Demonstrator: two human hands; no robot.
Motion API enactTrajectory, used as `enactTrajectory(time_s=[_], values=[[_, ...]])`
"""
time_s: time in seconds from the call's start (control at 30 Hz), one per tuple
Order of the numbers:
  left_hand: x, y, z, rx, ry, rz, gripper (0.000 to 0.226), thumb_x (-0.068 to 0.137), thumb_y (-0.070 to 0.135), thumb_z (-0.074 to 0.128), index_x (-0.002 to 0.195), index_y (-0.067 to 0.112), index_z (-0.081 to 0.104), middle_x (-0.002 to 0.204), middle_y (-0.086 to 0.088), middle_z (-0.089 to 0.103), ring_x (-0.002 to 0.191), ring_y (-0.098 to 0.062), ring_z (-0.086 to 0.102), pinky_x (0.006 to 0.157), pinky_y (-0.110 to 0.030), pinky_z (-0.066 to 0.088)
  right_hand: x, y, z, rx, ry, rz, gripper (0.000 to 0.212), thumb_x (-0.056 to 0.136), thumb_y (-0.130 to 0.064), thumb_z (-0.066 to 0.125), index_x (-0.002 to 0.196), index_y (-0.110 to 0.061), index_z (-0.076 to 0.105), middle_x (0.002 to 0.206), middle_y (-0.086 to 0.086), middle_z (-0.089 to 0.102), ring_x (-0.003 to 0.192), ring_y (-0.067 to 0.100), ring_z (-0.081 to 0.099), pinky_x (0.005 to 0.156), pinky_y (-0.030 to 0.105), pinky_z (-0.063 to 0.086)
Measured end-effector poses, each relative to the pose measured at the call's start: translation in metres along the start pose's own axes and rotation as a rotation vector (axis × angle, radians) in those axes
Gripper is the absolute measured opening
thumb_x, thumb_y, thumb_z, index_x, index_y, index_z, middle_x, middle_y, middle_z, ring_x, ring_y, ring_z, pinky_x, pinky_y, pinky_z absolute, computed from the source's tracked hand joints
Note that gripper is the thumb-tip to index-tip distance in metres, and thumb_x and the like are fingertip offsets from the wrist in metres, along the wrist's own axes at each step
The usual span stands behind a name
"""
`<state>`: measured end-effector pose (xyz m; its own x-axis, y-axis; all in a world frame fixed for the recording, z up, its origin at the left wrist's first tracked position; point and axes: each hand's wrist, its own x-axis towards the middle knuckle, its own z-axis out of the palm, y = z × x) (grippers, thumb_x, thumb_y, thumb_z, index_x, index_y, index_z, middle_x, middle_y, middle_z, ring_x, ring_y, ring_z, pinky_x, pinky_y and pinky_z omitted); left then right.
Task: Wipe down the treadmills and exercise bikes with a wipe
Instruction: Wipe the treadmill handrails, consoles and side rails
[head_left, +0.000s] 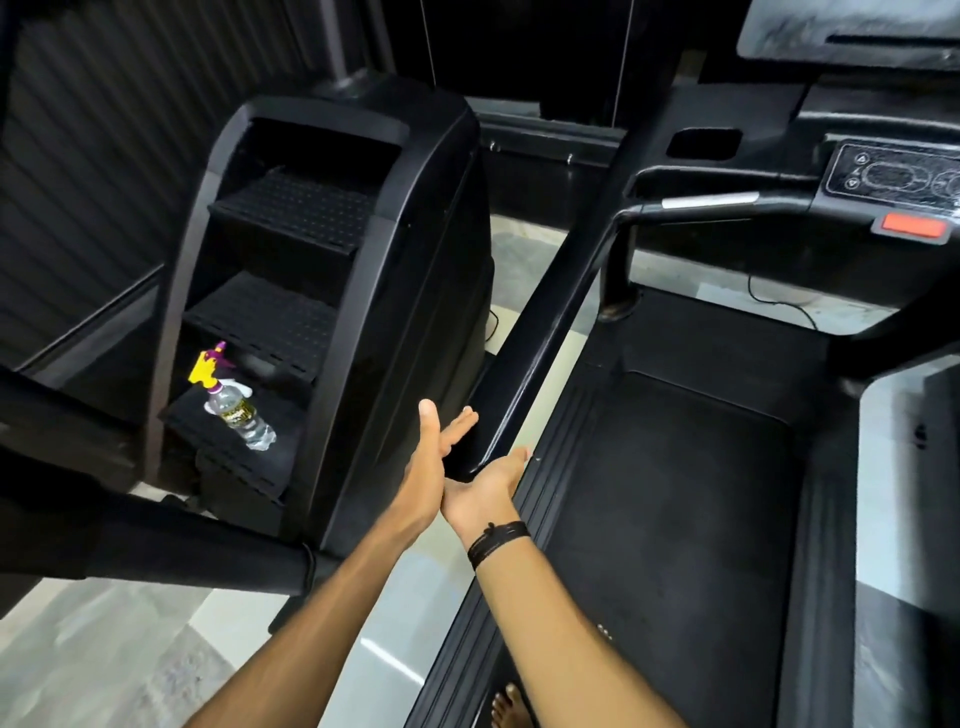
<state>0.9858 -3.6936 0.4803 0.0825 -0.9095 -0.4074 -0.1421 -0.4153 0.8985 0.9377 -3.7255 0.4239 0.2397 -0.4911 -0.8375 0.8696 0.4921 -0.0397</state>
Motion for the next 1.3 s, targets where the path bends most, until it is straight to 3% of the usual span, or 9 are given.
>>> enactTrajectory(time_s=[0.1,0.2,0.27,0.4,0.63,0.77,0.93,1.07,1.3], values=[[-0.005,-0.001,-0.005,-0.005,0.01,-0.003,0.086,0.086,0.071,0.001,0.137,0.03,0.057,0.146,0.021,0.044,0.142,-0.006,0.027,0.122,-0.04,0.005,-0.007,0.005,0.002,0.064,0.055,-0.006,0.097,0.087,-0.083,0.031,0.156,-0.015,0.026,0.154,0.019,0.038,0.141,0.038,0.039,0.115,0.054,0.034],[-0.005,-0.003,-0.011,0.003,0.032,-0.002,0.09,0.085,0.074,0.0,0.136,0.029,0.059,0.152,0.009,0.044,0.143,-0.014,0.03,0.121,-0.041,0.01,-0.008,-0.006,0.0,-0.056,0.042,-0.064,0.063,0.101,-0.061,0.031,0.133,-0.011,0.052,0.123,0.018,0.059,0.107,0.035,0.058,0.089,0.049,0.049],[-0.005,-0.007,-0.014,0.016,0.03,0.003,0.092,0.084,0.083,0.0,0.133,0.035,0.062,0.15,0.011,0.047,0.143,-0.015,0.033,0.123,-0.043,0.012,-0.011,-0.01,0.003,-0.253,0.069,-0.188,0.048,0.104,-0.051,0.032,0.126,-0.015,0.055,0.128,0.01,0.055,0.106,0.031,0.057,0.091,0.047,0.047],[-0.008,-0.005,-0.005,0.029,0.05,0.066,0.087,0.087,0.083,0.006,0.127,0.036,0.066,0.141,0.015,0.056,0.128,-0.003,0.048,0.118,-0.032,0.025,-0.016,-0.022,0.022,-0.753,0.101,-0.67,0.092,0.081,-0.076,0.032,0.155,-0.022,0.022,0.155,0.004,0.038,0.14,0.026,0.04,0.116,0.049,0.033],[-0.006,0.006,0.001,0.066,0.161,0.034,0.091,0.072,0.096,0.005,0.103,0.043,0.072,0.111,0.003,0.071,0.117,-0.017,0.059,0.112,-0.047,0.039,-0.028,-0.008,0.008,-1.008,-0.061,-0.868,0.087,0.096,-0.03,0.052,0.158,-0.029,-0.009,0.166,0.001,0.007,0.152,0.022,0.015,0.122,0.047,0.023],[-0.003,0.015,0.004,0.138,0.158,0.07,0.104,0.071,0.091,0.0,0.129,0.033,0.063,0.131,0.003,0.065,0.127,-0.017,0.054,0.117,-0.046,0.031,-0.005,-0.055,0.029,-1.054,0.015,-0.734,0.084,0.099,-0.025,0.054,0.159,-0.015,-0.004,0.165,0.01,0.016,0.15,0.026,0.023,0.122,0.043,0.023],[0.002,0.02,0.016,0.186,0.166,0.043,0.102,0.073,0.092,-0.001,0.143,0.037,0.049,0.141,0.004,0.057,0.134,-0.019,0.047,0.114,-0.039,0.029,-0.026,-0.057,0.024,-1.182,-0.221,-0.847,0.091,0.102,-0.029,0.049,0.154,-0.021,-0.026,0.164,-0.002,-0.02,0.152,0.016,-0.012,0.126,0.045,0.005],[0.014,0.027,0.028,0.085,0.18,0.018,0.111,0.064,0.099,0.006,0.149,0.036,0.041,0.154,0.005,0.043,0.145,-0.016,0.033,0.123,-0.045,0.017,0.003,-0.095,0.048,-1.139,-0.06,-0.732,0.084,0.102,-0.021,0.048,0.157,-0.013,-0.015,0.167,0.008,-0.004,0.154,0.027,0.009,0.125,0.045,0.015],[0.048,0.065,0.066,0.075,0.22,0.049,0.119,0.061,0.103,0.011,0.154,0.032,0.032,0.159,0.007,0.034,0.148,-0.012,0.027,0.123,-0.042,0.017,-0.012,-0.16,0.076,-1.315,-0.275,-1.018,0.096,0.084,0.025,0.03,0.157,-0.019,-0.014,0.167,0.002,-0.011,0.154,0.017,-0.005,0.125,0.031,0.004]])
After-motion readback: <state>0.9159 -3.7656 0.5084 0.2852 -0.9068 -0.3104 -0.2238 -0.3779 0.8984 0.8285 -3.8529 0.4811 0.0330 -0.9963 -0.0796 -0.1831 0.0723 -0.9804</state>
